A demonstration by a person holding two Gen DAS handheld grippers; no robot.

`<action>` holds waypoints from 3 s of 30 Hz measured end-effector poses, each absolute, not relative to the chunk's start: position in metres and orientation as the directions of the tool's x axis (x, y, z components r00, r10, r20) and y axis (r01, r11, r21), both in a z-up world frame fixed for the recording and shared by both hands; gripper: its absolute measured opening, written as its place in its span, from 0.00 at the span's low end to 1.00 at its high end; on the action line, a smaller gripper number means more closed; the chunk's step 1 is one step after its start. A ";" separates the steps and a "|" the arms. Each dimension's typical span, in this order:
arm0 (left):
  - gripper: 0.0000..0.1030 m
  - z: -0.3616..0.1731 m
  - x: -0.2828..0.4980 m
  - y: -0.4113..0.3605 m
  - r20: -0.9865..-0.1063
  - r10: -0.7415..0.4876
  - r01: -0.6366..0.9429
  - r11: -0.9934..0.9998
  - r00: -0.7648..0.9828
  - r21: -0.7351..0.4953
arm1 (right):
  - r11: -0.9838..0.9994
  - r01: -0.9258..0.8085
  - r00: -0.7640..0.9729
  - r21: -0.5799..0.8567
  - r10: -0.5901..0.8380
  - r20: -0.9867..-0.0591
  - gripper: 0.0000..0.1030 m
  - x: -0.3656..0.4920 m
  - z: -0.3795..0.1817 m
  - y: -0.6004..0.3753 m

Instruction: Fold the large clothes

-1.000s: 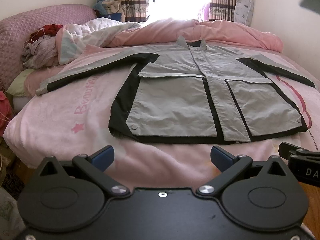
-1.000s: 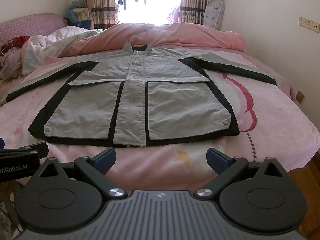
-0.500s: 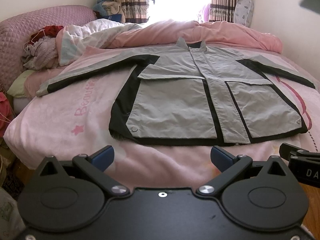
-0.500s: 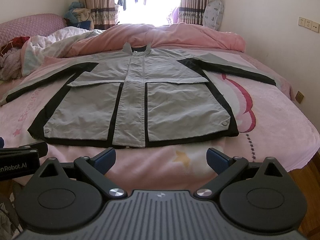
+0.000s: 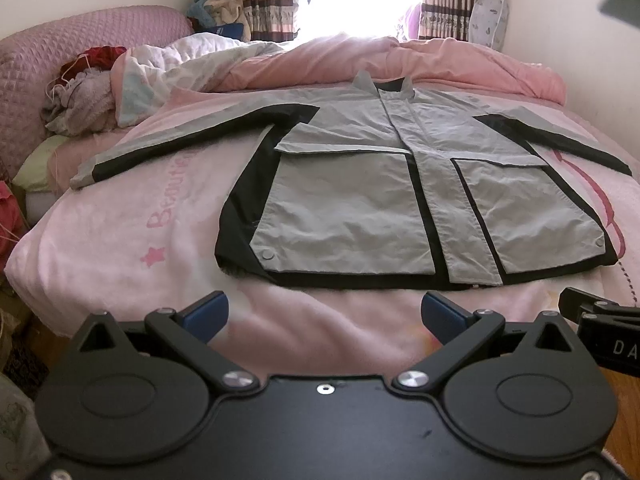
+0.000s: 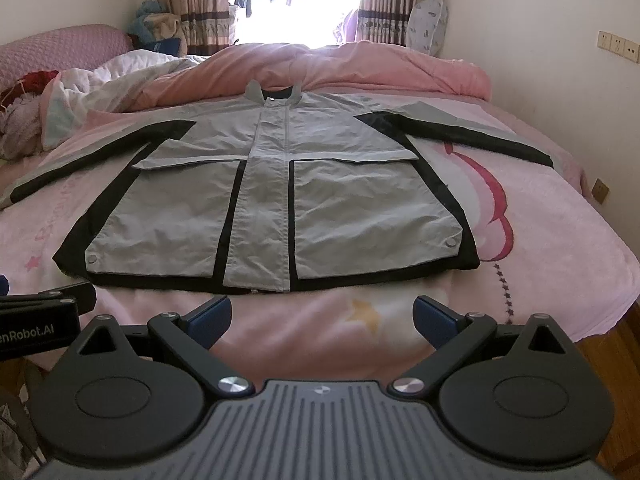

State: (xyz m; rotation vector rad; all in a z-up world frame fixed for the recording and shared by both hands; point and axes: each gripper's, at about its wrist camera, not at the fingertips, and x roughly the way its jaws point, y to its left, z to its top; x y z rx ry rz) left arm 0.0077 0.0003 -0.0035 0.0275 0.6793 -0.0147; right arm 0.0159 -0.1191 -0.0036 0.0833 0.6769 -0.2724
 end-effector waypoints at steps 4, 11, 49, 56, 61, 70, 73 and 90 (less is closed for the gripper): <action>1.00 -0.007 0.014 0.000 -0.637 -0.016 0.030 0.999 0.771 0.012 | 0.961 0.276 0.740 -0.010 -0.219 -0.637 1.00 0.021 -0.005 -0.120; 1.00 -0.004 0.056 0.029 -0.626 -0.062 0.028 0.998 0.777 -0.065 | 0.956 0.292 0.773 -0.013 -0.244 -0.586 1.00 0.058 0.007 -0.133; 0.84 -0.073 0.344 0.428 -0.563 0.345 -0.661 0.415 0.750 -0.625 | 0.987 0.161 0.786 0.007 -0.124 -0.605 1.00 0.384 -0.024 -0.154; 0.38 -0.076 0.362 0.440 -0.578 0.407 -0.706 0.380 0.707 -0.597 | 0.985 0.173 0.762 0.001 -0.133 -0.634 1.00 0.388 -0.036 -0.160; 0.09 -0.077 0.358 0.447 -0.583 0.386 -0.698 0.343 0.715 -0.629 | 0.985 0.174 0.760 0.017 -0.123 -0.639 1.00 0.383 -0.035 -0.166; 0.03 0.009 0.353 0.389 -0.330 0.319 -0.456 0.547 0.889 -0.702 | 0.981 0.185 0.776 0.058 -0.110 -0.621 1.00 0.366 -0.028 -0.178; 0.03 0.054 0.375 0.333 -0.227 0.186 -0.292 0.687 0.956 -0.666 | 0.979 0.189 0.780 0.070 -0.107 -0.617 1.00 0.361 -0.027 -0.183; 0.48 0.080 0.502 -0.014 -0.235 -0.566 0.379 0.752 0.790 -0.540 | 0.945 0.256 0.818 0.203 -0.100 -0.567 1.00 0.338 -0.018 -0.269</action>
